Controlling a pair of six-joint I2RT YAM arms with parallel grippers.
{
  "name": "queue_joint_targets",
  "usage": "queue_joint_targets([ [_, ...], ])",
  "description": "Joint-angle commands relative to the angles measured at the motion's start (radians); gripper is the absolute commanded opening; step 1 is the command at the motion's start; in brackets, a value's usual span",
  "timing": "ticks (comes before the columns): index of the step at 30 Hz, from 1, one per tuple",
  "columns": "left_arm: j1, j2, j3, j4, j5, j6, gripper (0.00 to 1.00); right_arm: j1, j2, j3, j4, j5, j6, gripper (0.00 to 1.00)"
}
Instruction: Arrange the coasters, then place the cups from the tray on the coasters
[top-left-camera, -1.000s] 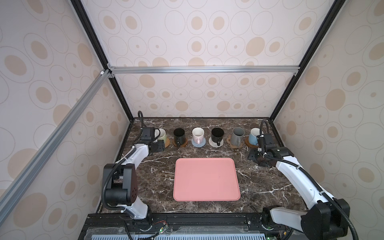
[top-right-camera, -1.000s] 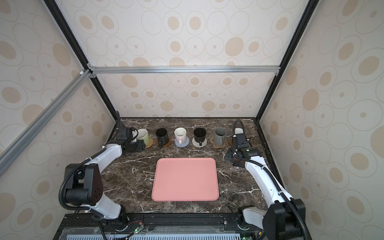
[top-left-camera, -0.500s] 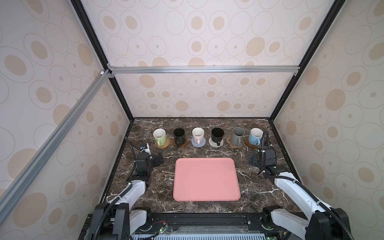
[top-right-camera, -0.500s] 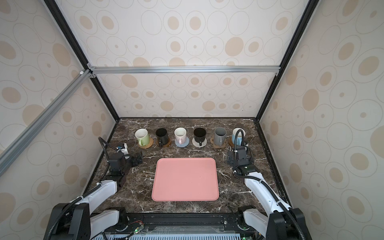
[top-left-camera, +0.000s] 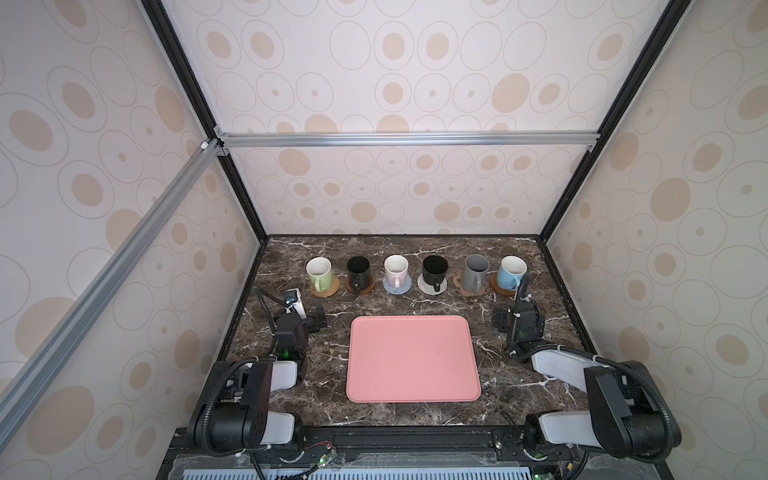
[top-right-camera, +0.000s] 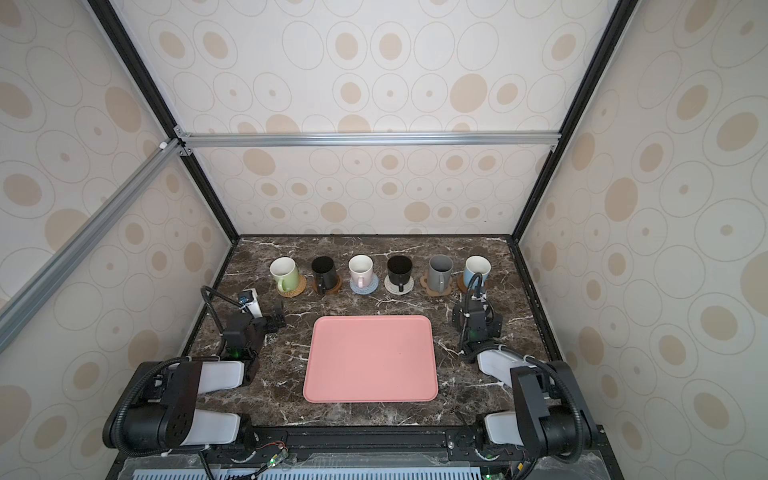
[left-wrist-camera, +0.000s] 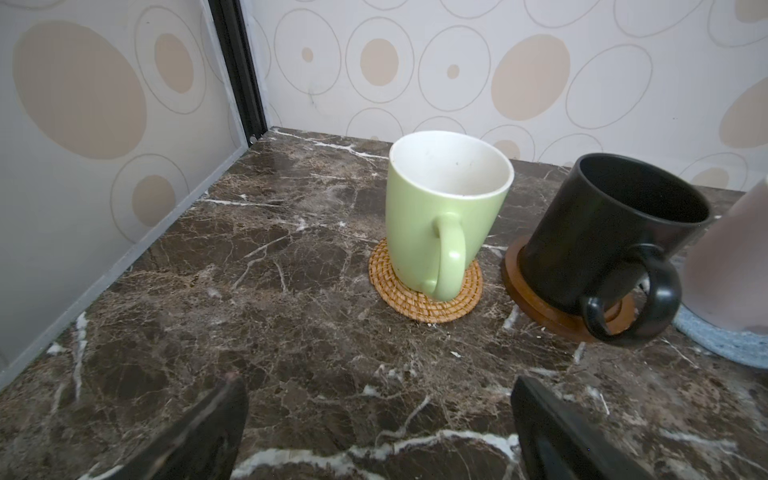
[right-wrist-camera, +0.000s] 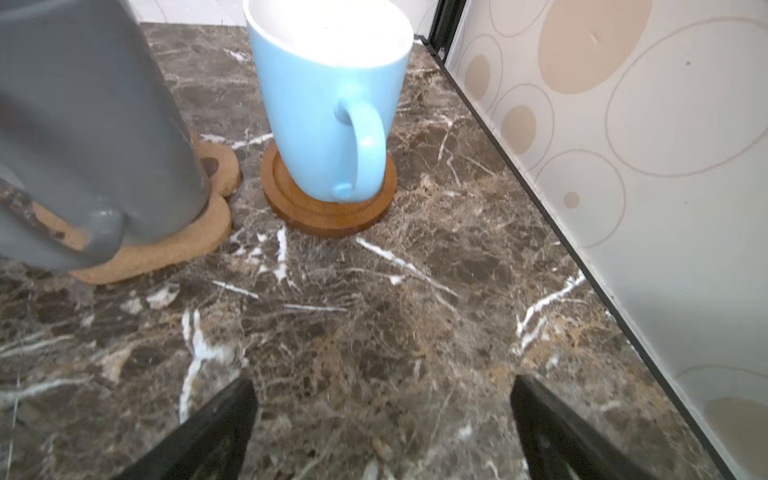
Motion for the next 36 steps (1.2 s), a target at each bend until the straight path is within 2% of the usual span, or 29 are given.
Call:
queue_joint_targets([
  [1,0.002,0.029,0.074,0.029,0.003,0.052,1.0,-0.008,0.059,0.055,0.129,-0.044,-0.057,0.99],
  [3,0.002,0.04,0.075,0.062,0.004,0.108,1.0,-0.021,0.16,-0.017,0.414,-0.078,-0.105,0.99],
  [4,0.003,0.047,0.058,0.122,-0.003,0.135,1.0,-0.02,0.132,0.027,0.269,-0.101,-0.078,0.99],
  [5,0.002,0.058,0.037,0.179,-0.005,0.15,1.0,-0.038,0.113,0.041,0.2,-0.138,-0.061,0.99],
  [6,0.002,0.093,0.014,0.257,-0.022,0.14,1.0,-0.052,0.139,0.0,0.328,-0.164,-0.066,0.99],
  [8,0.002,0.187,-0.03,0.438,-0.004,0.153,1.0,-0.06,0.17,-0.048,0.432,-0.176,-0.069,0.99],
  [9,0.001,0.16,-0.018,0.362,-0.002,0.152,1.0,-0.06,0.177,-0.049,0.45,-0.174,-0.071,1.0],
  [11,0.002,0.18,-0.031,0.429,-0.003,0.153,1.0,-0.06,0.153,-0.029,0.365,-0.178,-0.06,1.0],
  [12,0.0,0.164,-0.016,0.363,-0.004,0.15,1.0,-0.06,0.153,-0.025,0.356,-0.175,-0.062,0.99],
  [14,0.001,0.179,-0.024,0.408,-0.004,0.153,1.0,-0.06,0.167,-0.034,0.397,-0.17,-0.068,1.0],
  [15,0.001,0.165,-0.019,0.37,-0.004,0.15,1.0,-0.06,0.164,-0.034,0.39,-0.171,-0.068,1.0],
  [36,0.0,0.169,-0.028,0.4,-0.002,0.153,1.0,-0.06,0.152,-0.034,0.37,-0.173,-0.067,1.0],
])
